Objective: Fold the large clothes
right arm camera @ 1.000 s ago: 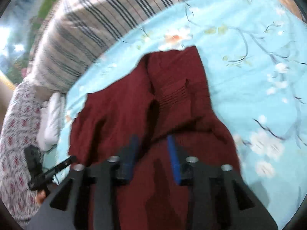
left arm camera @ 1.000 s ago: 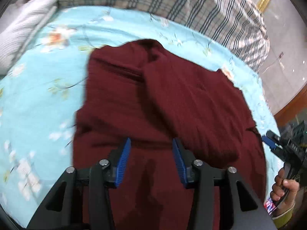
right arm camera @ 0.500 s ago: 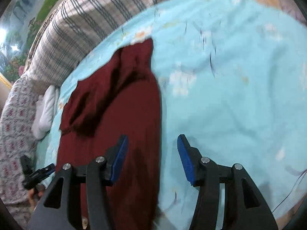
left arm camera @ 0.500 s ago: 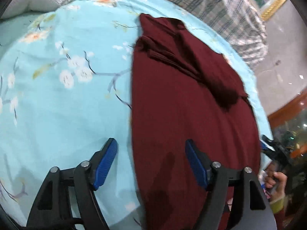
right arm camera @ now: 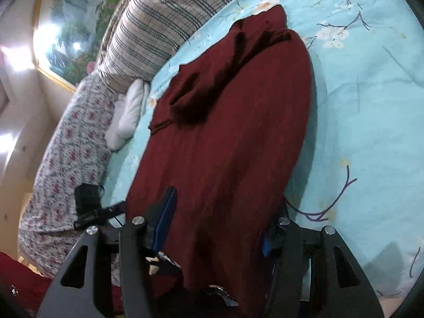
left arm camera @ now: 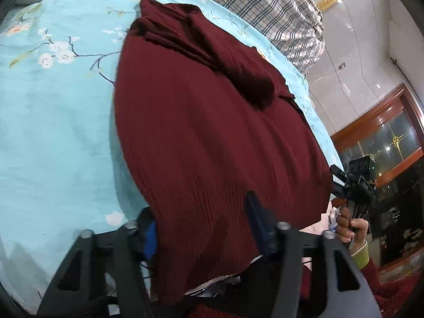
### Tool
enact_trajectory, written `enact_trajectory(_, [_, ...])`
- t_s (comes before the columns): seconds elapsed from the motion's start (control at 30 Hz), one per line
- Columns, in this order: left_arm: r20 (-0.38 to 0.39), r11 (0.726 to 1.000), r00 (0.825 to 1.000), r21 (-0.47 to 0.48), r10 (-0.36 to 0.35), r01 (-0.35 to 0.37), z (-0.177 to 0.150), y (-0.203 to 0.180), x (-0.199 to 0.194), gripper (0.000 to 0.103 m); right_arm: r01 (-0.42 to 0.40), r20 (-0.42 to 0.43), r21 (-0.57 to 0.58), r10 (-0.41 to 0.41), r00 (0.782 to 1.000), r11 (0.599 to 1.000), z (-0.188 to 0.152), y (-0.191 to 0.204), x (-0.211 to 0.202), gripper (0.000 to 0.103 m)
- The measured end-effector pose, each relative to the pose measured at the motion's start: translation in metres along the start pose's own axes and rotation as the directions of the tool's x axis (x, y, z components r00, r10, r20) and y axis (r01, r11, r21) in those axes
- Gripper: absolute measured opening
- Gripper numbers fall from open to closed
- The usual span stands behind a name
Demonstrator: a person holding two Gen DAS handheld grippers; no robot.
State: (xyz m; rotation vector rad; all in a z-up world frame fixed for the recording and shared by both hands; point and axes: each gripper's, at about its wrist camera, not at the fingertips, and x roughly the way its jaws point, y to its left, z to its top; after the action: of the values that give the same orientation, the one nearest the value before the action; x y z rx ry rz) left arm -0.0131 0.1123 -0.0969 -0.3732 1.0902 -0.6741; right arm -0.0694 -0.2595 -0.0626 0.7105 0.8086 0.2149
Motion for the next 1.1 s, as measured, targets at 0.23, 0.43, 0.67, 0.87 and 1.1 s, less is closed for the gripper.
enact_trajectory(0.23, [0.0,1.0,1.0,0.02,0.015,-0.015,-0.006,0.006,-0.004,0.033,-0.008,0.023,-0.015,0.009,1.0,1.0,-0.006,0.0,-0.004,0.05])
enact_trajectory(0.43, [-0.006,1.0,1.0,0.024,-0.011,0.012,-0.008,0.008,-0.004,0.032,-0.015,-0.005,-0.04,0.015,1.0,0.999,-0.014,0.002,-0.008,0.041])
enact_trajectory(0.67, [0.052,1.0,0.999,0.01,0.012,-0.013,0.001,0.013,-0.004,0.003,0.019,-0.022,-0.034,-0.02,1.0,0.999,-0.014,-0.007,-0.005,0.005])
enact_trajectory(0.87, [0.194,1.0,0.981,0.005,-0.013,0.012,0.01,0.001,-0.034,0.002,0.023,0.034,-0.025,-0.022,0.999,0.999,-0.014,-0.007,-0.021,0.005])
enact_trajectory(1.1, [0.344,0.999,0.939,0.026,-0.027,0.019,0.056,-0.023,-0.074,0.002,-0.122,0.189,-0.067,0.133,0.973,0.99,0.021,0.029,-0.056,0.005])
